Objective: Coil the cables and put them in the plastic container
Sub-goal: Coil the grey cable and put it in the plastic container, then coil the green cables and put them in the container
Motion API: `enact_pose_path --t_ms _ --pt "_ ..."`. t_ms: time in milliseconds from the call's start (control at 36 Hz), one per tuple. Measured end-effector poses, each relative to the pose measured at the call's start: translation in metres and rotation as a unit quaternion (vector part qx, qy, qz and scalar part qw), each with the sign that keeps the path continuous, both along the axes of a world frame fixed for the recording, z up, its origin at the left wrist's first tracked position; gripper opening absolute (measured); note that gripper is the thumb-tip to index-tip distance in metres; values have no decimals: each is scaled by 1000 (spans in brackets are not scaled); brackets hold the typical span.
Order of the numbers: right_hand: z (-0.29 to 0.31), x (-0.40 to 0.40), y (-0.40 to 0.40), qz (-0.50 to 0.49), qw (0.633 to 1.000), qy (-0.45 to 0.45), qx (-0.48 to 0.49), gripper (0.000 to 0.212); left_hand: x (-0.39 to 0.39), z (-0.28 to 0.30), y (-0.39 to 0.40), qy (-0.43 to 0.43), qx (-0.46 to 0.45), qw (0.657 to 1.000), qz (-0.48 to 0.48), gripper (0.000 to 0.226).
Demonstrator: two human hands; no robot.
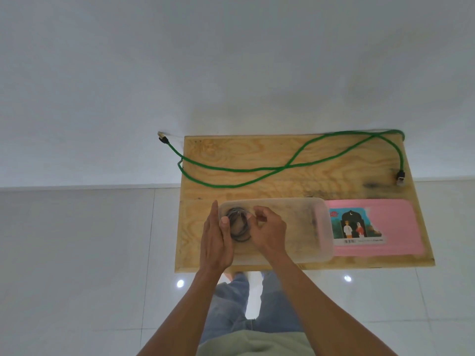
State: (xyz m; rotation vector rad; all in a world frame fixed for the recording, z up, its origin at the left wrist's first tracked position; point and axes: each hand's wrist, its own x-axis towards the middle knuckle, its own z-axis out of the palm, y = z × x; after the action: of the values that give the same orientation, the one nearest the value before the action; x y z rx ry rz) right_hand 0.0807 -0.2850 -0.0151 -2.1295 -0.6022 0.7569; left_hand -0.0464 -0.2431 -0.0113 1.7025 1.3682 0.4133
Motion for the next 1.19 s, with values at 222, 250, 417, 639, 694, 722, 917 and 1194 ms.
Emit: enact_pose_path --t_ms 222,250,417,639,694,722,917,1194 --pt "2 5 -4 1 1000 -2 -23 23 1 3 1 7 -5 1000 6 57" --pt "3 5 -5 -1 1000 -1 -25 23 1 3 1 7 -6 1000 6 57" --pt "8 6 -4 -3 999 -2 -32 22 -1 6 2 8 -12 1000 10 57" --pt "35 12 -2 -2 999 -10 -34 20 -8 20 12 -2 2 1000 18 64" --pt "47 16 2 -7 1000 -21 -15 18 -10 27 21 -2 13 1000 23 63" --pt "53 19 4 -10 1000 -28 -4 17 -11 30 26 -1 22 999 24 61" --pt "81 49 34 0 997 -53 47 11 -7 48 73 12 69 997 27 44" --pt "59 103 76 94 993 -63 -41 20 39 50 131 62 69 995 -30 32"
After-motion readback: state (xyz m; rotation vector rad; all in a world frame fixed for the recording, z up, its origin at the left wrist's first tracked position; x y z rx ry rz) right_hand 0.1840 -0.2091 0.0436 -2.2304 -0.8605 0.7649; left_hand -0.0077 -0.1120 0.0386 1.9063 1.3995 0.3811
